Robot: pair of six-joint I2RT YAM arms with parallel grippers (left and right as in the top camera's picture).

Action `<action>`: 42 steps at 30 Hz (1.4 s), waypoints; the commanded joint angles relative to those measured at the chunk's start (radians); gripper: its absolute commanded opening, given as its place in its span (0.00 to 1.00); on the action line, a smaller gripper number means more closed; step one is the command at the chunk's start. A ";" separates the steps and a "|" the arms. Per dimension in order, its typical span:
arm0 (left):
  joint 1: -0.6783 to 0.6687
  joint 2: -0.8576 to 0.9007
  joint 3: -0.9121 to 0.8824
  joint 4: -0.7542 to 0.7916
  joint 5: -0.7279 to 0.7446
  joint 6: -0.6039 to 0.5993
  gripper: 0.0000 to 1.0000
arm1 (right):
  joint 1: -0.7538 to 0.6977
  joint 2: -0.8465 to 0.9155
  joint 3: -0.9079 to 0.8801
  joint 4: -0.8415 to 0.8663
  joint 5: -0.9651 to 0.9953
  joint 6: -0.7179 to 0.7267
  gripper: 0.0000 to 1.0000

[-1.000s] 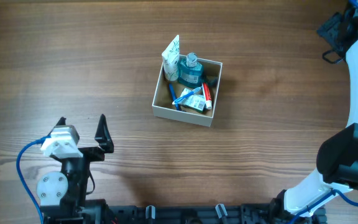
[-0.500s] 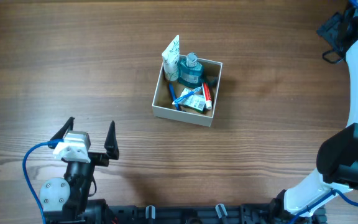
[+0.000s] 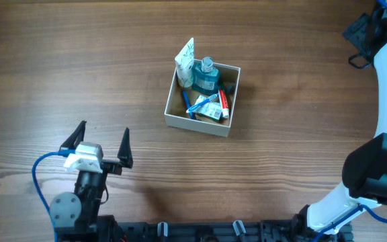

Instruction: Pack container

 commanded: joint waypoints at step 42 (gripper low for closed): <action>-0.002 -0.017 -0.171 0.029 -0.078 -0.193 1.00 | 0.000 0.005 -0.009 0.003 0.025 -0.006 1.00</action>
